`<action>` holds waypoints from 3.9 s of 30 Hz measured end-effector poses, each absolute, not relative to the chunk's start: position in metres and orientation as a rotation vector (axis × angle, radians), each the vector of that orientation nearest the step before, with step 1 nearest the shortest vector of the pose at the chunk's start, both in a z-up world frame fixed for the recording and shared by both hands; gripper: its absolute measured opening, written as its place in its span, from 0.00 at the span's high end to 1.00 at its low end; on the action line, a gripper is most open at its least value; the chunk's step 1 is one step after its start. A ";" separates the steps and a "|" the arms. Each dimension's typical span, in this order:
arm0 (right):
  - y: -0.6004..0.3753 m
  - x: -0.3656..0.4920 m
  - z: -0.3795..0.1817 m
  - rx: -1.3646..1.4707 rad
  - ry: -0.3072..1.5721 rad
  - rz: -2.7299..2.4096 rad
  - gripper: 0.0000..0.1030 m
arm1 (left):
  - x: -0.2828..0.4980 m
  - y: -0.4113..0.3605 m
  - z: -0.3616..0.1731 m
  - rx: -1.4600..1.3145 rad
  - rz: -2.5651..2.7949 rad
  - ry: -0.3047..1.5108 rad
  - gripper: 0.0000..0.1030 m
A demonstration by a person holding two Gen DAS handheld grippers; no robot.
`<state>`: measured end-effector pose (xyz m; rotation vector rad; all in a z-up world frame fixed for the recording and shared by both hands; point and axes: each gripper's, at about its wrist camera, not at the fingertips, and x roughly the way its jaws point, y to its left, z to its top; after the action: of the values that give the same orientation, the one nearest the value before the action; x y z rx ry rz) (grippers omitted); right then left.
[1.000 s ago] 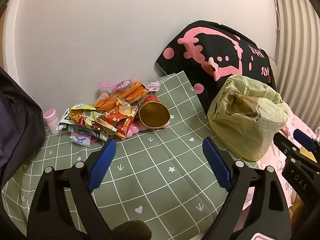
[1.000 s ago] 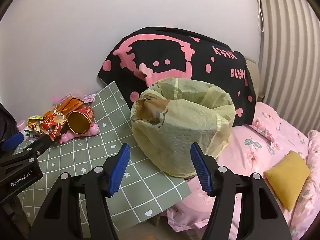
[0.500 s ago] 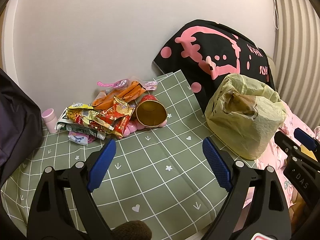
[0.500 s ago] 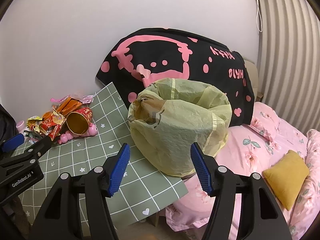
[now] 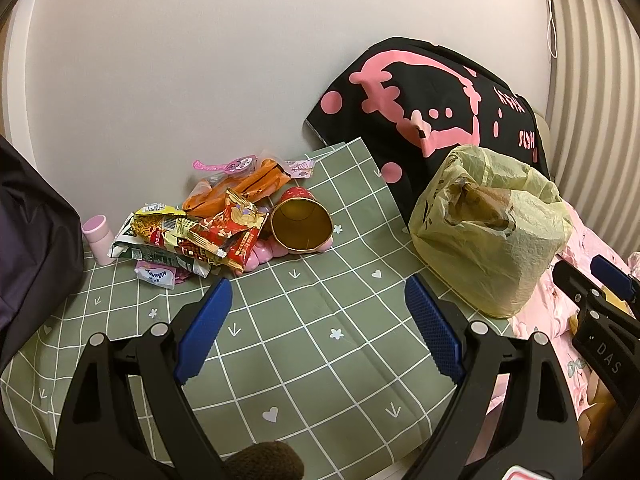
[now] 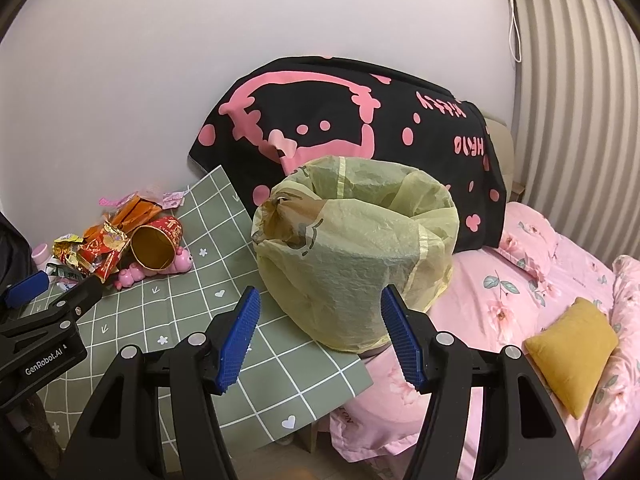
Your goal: Collect trash
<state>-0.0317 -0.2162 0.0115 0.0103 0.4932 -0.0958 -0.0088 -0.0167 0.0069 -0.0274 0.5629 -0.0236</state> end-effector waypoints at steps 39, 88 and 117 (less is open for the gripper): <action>-0.220 -0.031 0.010 0.018 0.493 -0.096 0.43 | -0.010 -0.017 0.004 -0.030 -0.018 0.563 0.19; -0.084 0.148 -0.003 -0.107 0.650 0.268 0.43 | 0.128 0.193 0.001 -0.199 0.213 0.740 0.14; -0.070 0.176 -0.062 -0.238 0.819 0.338 0.43 | 0.165 0.210 -0.030 -0.269 0.166 0.836 0.57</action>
<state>0.1763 -0.0697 -0.0619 -0.2378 0.8187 0.3378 0.1647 0.2097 -0.0302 -0.2687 0.8360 0.1665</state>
